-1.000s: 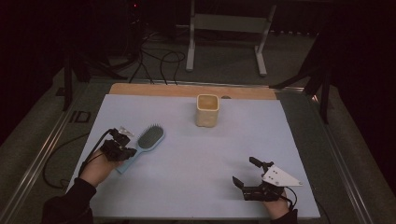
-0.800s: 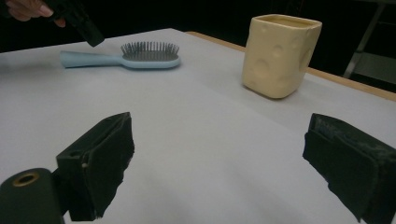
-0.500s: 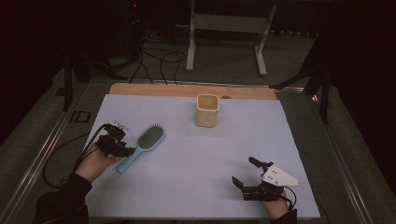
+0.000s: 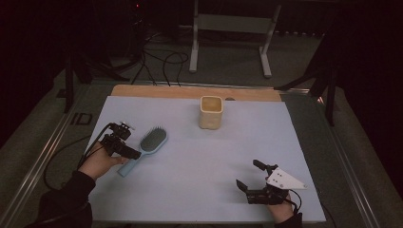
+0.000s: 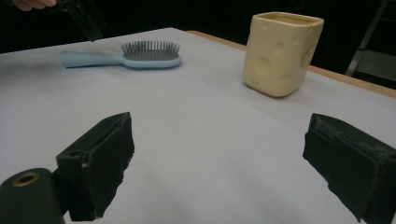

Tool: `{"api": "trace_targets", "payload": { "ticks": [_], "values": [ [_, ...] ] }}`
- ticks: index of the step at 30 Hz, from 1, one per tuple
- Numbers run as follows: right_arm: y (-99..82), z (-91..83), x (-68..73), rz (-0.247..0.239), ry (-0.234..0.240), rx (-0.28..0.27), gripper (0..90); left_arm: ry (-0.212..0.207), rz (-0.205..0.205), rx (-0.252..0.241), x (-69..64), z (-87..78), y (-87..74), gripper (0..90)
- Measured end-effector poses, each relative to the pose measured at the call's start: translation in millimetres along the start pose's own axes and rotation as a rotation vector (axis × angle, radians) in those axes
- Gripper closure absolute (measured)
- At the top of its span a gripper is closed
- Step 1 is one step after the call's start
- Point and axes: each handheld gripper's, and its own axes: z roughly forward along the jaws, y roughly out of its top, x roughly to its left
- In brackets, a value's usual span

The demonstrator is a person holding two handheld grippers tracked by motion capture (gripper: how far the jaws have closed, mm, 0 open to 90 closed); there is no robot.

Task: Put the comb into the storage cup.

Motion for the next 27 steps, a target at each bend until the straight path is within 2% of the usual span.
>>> {"api": "trace_targets", "payload": {
  "ticks": [2,6,9,10,12,17,21,27],
  "values": [
    [-0.1,0.4,0.3,0.0,0.002,0.003,8.3,0.01,-0.007,0.013,-0.5,3.8,1.8,3.5],
    [0.3,0.4,0.7,-0.003,0.003,0.001,8.3,0.015,-0.006,0.019,-2.6,8.2,3.5,0.0],
    [0.3,0.2,0.0,-0.003,0.001,-0.001,8.3,0.033,-0.039,0.015,-4.6,12.6,5.7,0.0],
    [0.5,0.1,0.2,-0.002,0.0,-0.001,8.3,0.033,-0.039,0.015,-4.6,12.6,5.7,0.0],
    [0.9,-0.3,0.7,-0.003,0.0,-0.002,8.3,0.015,-0.051,0.021,-5.5,13.9,7.3,0.0],
    [0.5,-0.9,-0.3,-0.002,0.003,-0.005,8.3,0.011,-0.047,0.028,-6.0,15.6,10.9,0.0],
    [0.4,-0.3,-0.1,-0.002,0.001,-0.003,8.3,-0.012,-0.042,0.048,-3.5,21.0,14.9,0.7],
    [0.4,-0.4,0.2,-0.003,0.001,-0.003,8.3,-0.02,-0.04,0.064,-1.6,31.5,17.5,8.9]
  ]
}}
